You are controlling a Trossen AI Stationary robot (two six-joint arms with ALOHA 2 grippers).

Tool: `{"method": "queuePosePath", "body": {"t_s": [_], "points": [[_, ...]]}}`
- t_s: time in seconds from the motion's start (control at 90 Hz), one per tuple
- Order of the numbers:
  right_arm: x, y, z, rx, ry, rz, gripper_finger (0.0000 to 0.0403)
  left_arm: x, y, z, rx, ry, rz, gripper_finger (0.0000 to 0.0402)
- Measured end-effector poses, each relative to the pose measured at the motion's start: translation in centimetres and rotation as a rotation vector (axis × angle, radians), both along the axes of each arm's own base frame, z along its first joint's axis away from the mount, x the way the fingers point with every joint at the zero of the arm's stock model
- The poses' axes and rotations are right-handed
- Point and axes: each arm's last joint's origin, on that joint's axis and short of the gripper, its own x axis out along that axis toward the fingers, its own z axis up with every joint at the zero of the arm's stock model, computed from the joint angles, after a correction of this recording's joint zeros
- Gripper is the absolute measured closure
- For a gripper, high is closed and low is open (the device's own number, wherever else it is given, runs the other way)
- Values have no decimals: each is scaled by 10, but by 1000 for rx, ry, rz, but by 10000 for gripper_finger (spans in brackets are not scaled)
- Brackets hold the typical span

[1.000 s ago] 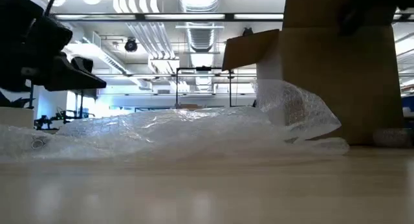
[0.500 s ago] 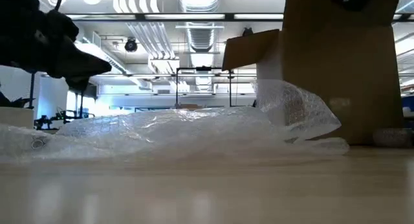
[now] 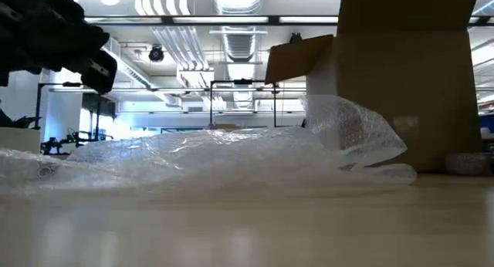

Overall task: Wrap mug
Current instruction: Move the mugs to the middle right of the table

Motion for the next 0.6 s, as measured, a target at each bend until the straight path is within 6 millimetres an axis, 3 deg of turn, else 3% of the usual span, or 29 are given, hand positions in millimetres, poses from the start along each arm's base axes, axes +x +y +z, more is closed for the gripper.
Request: {"method": "queuePosePath", "body": {"t_s": [0.278, 0.6], "points": [[-15, 35, -28, -25, 424, 7, 403, 4, 0, -2, 6, 15, 8, 381], [-10, 55, -61, -129, 517, 85, 403, 7, 4, 14, 59, -174, 164, 381]]}}
